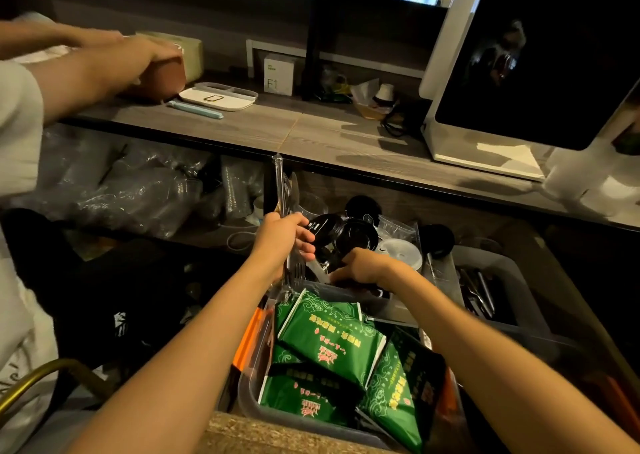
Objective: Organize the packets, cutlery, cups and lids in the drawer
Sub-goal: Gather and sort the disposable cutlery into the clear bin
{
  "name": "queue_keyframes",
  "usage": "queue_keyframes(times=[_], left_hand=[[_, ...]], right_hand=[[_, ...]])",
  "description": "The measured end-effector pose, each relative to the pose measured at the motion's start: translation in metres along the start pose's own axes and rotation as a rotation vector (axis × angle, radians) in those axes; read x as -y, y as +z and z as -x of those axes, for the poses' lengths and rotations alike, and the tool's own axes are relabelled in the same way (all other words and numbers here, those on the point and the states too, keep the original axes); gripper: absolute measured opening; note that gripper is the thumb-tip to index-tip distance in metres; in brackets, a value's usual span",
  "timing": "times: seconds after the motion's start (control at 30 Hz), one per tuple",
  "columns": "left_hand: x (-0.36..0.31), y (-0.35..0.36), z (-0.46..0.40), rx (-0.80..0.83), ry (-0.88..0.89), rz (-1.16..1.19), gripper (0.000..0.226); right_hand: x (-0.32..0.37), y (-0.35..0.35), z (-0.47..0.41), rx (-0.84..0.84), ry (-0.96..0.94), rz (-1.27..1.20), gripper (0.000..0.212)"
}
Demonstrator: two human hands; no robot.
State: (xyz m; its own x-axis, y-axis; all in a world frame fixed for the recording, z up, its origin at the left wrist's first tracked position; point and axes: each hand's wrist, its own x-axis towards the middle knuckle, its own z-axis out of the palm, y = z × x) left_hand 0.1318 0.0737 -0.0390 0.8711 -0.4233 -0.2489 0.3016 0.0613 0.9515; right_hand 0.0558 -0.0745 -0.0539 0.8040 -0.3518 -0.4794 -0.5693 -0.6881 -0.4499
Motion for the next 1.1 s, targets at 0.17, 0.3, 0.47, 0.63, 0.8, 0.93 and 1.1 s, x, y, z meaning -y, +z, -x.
queue_keyframes(times=[0.17,0.3,0.47,0.63,0.8,0.93,1.1], left_hand=[[-0.002,0.002,0.002,0.016,-0.033,0.08,0.011],[-0.006,0.01,0.011,0.09,-0.052,0.1,0.015],[-0.004,0.018,0.017,0.141,-0.046,0.058,0.02],[-0.007,0.025,0.023,0.17,-0.036,0.101,0.023],[-0.016,0.033,0.026,0.075,0.039,0.365,0.019],[-0.025,0.029,0.024,-0.001,0.107,0.612,0.018],[-0.025,0.033,0.025,0.016,0.069,0.701,0.02]], right_hand=[[0.002,-0.011,0.008,-0.005,0.002,-0.252,0.013],[0.002,-0.037,0.024,-0.017,0.023,-0.242,0.016],[-0.013,-0.066,0.055,-0.052,0.034,-0.369,0.014],[-0.036,-0.084,0.09,-0.095,-0.071,-0.628,0.011],[-0.055,-0.076,0.089,-0.11,-0.248,-0.977,0.018],[-0.054,-0.05,0.076,-0.218,-0.364,-1.192,0.021],[-0.052,-0.035,0.073,-0.249,-0.43,-1.225,0.022]])
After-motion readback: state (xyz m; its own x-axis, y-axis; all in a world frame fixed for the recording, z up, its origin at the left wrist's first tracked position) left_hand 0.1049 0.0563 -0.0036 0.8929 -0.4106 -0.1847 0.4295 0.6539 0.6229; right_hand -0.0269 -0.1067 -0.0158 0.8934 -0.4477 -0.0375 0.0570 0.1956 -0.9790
